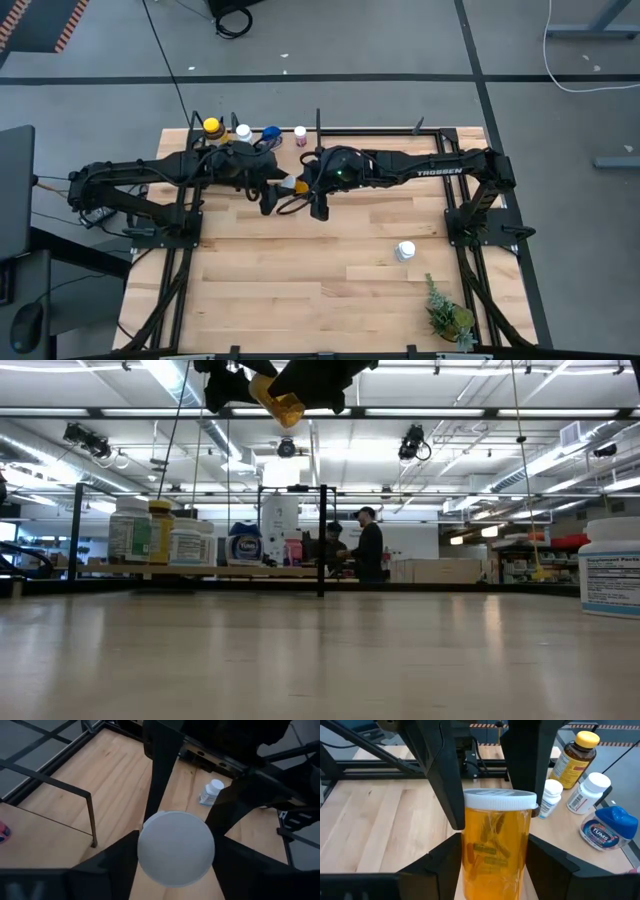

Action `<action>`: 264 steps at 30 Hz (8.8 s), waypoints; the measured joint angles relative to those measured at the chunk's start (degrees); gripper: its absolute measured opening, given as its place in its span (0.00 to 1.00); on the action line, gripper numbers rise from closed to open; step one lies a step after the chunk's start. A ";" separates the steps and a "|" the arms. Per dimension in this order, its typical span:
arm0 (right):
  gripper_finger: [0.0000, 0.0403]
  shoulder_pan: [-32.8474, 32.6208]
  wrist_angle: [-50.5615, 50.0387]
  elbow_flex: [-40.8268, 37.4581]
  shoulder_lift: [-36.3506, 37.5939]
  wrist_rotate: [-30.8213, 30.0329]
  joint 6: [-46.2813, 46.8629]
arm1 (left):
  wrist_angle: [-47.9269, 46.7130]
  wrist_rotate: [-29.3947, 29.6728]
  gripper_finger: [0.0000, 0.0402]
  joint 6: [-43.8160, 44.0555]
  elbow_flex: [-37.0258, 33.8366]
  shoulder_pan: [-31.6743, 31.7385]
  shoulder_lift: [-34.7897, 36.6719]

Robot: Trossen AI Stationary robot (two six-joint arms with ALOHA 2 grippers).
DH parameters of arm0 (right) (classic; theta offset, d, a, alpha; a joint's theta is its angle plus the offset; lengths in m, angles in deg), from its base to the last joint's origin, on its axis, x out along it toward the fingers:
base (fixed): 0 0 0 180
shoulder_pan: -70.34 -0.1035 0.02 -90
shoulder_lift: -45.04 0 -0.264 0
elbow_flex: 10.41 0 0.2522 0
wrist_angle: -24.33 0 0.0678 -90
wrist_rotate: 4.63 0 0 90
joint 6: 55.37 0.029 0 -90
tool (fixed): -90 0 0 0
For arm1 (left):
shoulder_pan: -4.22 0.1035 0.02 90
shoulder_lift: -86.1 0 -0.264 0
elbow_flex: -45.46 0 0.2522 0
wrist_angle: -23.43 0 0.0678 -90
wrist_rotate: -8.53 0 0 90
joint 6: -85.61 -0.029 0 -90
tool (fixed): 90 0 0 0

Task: Pick and place medicine bottles onto shelf by color
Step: Put the orange medicine bottle on the shelf, then put the white and blue medicine bottle on the shelf

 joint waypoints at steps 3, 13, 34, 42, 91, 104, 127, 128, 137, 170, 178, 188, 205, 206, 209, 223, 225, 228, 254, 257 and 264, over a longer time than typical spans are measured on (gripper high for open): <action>0.52 -0.02 -0.02 0.00 0.00 -0.01 0.15 | -0.02 -0.03 0.54 -0.06 0.00 0.00 0.00; 0.52 -0.04 0.09 0.00 0.00 -3.17 0.42 | -0.04 0.12 0.59 -1.64 0.00 0.05 0.01; 0.68 0.02 -3.47 -0.09 0.39 -12.18 3.97 | -8.33 -0.16 0.53 -3.36 0.11 4.37 2.47; 0.69 -0.02 -4.09 -0.07 0.80 -13.79 5.03 | -14.01 0.72 0.58 -8.38 0.09 9.69 2.24; 0.68 7.00 -13.07 12.66 7.21 -17.16 2.30 | -23.35 8.66 0.57 -17.65 9.05 22.93 -29.94; 0.68 7.02 -13.16 12.66 7.20 -17.16 3.92 | -24.06 9.27 0.61 -17.62 9.05 22.92 -29.94; 0.69 6.73 -50.18 11.46 7.76 -12.37 32.64 | -36.83 9.52 0.72 -16.79 25.77 20.33 -29.05; 0.69 6.43 -52.03 10.83 7.76 -11.51 34.41 | -37.23 9.52 0.72 -16.10 27.11 19.70 -29.05; 0.68 -0.94 -58.17 -0.55 7.72 -3.14 52.64 | -37.37 8.99 0.72 -12.76 30.95 12.35 -23.22; 0.73 -19.32 -47.58 -29.25 7.69 10.48 83.04 | -40.83 11.05 0.72 -2.51 30.88 -5.93 -11.61; 0.67 -19.32 -43.26 -30.84 7.69 12.51 81.90 | -40.94 11.05 0.72 -2.09 30.88 -5.92 -11.61; 0.53 -19.26 -43.28 -30.71 7.69 11.19 78.95 | -40.68 11.09 0.72 -2.07 30.88 -5.09 -11.61; 0.48 -10.80 -36.15 -17.37 7.49 4.14 66.73 | -39.25 14.29 0.72 -0.85 30.90 -5.09 -10.12; 0.48 -9.88 -35.54 -16.57 7.09 4.49 64.84 | -38.93 14.29 0.72 -0.86 30.91 -5.09 -9.71; 0.48 -7.76 -35.74 -13.34 4.54 5.39 59.38 | -38.29 14.29 0.72 -0.69 30.93 -5.11 -8.40; 0.48 -2.86 -46.82 21.05 -22.87 6.85 39.92 | -38.71 15.95 0.72 5.08 30.93 -5.11 -1.92; 0.48 -2.18 -50.66 26.75 -26.66 7.02 37.92 | -39.48 16.27 0.72 5.10 30.93 -5.10 -1.09; 0.48 -1.15 -53.68 33.55 -31.00 7.02 36.59 | -40.35 17.29 0.72 5.99 30.93 -5.11 -0.09; 0.73 1.46 -54.71 40.63 -37.31 7.45 35.33 | -42.00 18.20 0.72 6.43 30.91 -5.11 0.52; 0.78 1.45 -55.82 41.12 -36.20 7.24 34.16 | -42.76 18.20 0.72 6.43 30.91 -5.11 0.52; 0.81 0.31 -63.20 42.62 -30.71 2.08 32.93 | -45.34 18.24 0.72 6.41 30.91 -5.49 0.14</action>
